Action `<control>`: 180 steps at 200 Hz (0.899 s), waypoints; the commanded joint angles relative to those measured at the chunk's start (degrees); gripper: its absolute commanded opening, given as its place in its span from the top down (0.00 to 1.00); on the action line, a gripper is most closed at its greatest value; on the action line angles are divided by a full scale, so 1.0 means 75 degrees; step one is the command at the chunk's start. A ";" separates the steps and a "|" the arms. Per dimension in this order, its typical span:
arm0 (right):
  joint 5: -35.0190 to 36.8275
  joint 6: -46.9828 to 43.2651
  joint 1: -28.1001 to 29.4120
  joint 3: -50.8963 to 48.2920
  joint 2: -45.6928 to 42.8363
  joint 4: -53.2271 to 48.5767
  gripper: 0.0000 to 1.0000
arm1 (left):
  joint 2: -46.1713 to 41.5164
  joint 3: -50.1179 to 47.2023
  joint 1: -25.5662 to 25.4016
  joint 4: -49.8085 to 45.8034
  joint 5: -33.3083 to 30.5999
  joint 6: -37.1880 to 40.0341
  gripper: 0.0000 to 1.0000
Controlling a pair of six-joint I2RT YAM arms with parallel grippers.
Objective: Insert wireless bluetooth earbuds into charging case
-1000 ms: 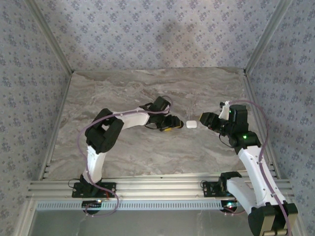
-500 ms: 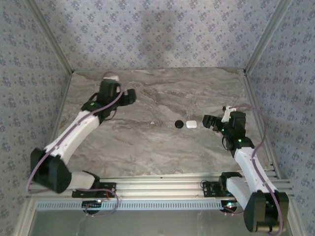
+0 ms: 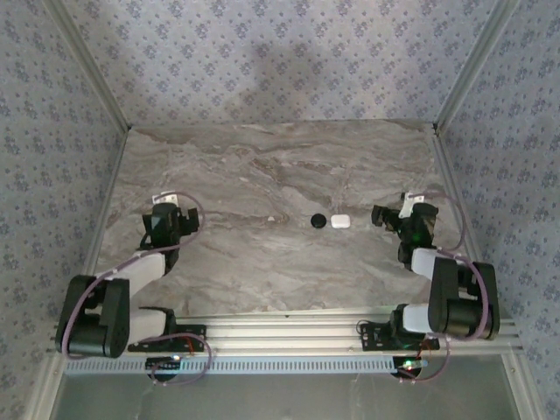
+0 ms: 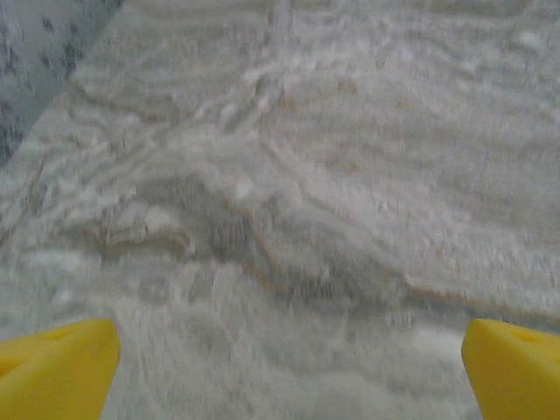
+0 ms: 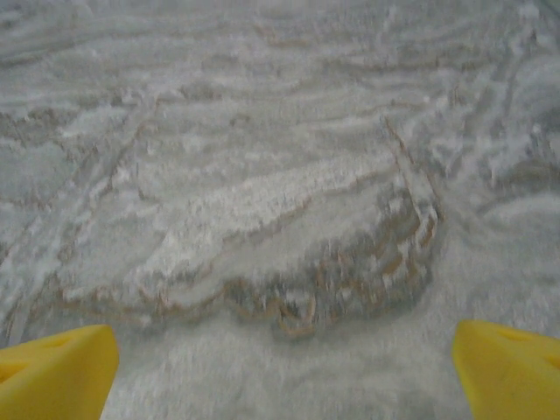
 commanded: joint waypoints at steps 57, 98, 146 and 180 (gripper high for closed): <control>0.0128 -0.0798 0.0674 0.0308 0.1131 0.1498 0.00 | 0.2189 0.0035 0.0911 0.3631 0.0847 0.0177 0.00; 0.0253 -0.0728 0.0655 0.0290 0.1150 0.1549 0.00 | 0.2068 0.0239 0.0882 0.2996 0.1087 0.0303 0.00; 0.0253 -0.0728 0.0659 0.0291 0.1144 0.1545 0.00 | 0.2062 0.0262 0.0882 0.2947 0.1145 0.0315 0.00; 0.0253 -0.0728 0.0652 0.0288 0.1151 0.1550 0.00 | 0.2061 0.0257 0.0881 0.2946 0.1149 0.0308 0.00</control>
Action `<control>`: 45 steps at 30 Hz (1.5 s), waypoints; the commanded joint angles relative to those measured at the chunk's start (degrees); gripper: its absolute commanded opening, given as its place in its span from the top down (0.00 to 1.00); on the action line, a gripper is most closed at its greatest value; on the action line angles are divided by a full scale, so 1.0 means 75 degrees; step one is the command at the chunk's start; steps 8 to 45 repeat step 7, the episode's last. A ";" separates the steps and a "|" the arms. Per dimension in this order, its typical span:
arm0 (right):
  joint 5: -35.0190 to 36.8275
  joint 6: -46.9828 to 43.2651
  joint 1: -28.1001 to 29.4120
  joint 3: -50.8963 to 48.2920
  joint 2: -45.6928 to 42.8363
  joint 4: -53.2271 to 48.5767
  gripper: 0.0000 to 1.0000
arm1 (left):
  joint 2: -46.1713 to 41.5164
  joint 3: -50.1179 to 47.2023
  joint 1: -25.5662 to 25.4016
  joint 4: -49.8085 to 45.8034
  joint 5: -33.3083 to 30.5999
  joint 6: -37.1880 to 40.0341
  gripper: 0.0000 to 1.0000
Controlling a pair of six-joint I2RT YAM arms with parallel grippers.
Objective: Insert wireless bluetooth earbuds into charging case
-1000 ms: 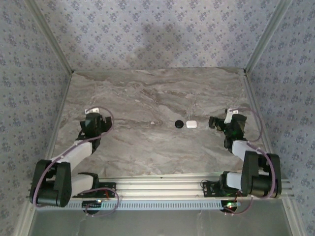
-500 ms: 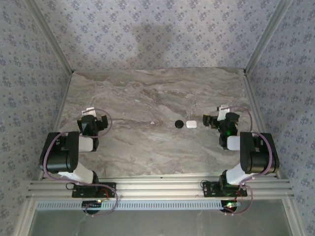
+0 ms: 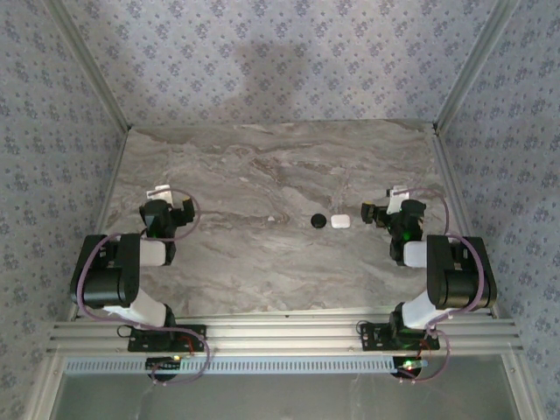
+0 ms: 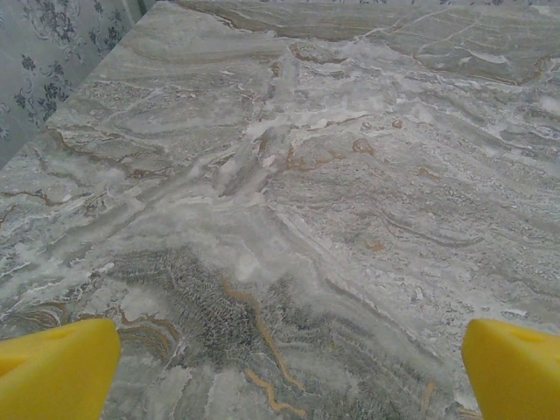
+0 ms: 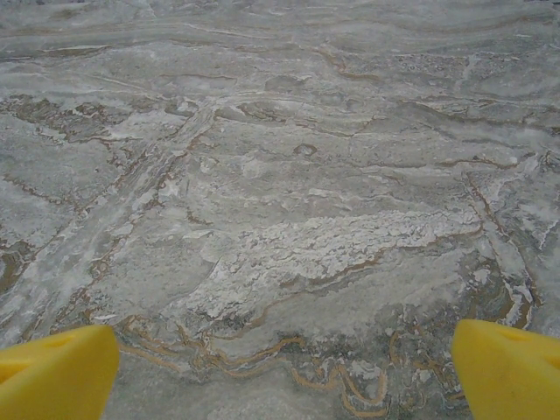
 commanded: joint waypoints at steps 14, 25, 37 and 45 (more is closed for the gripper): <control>0.0157 -0.0106 -0.0031 0.0139 0.0019 0.0178 0.00 | -0.0101 0.0108 0.0011 0.0104 0.0206 0.0071 0.00; 0.0157 -0.0106 -0.0031 0.0139 0.0019 0.0178 0.00 | -0.0101 0.0108 0.0011 0.0104 0.0206 0.0071 0.00; 0.0157 -0.0106 -0.0031 0.0139 0.0019 0.0178 0.00 | -0.0101 0.0108 0.0011 0.0104 0.0206 0.0071 0.00; 0.0157 -0.0106 -0.0031 0.0139 0.0019 0.0178 0.00 | -0.0101 0.0108 0.0011 0.0104 0.0206 0.0071 0.00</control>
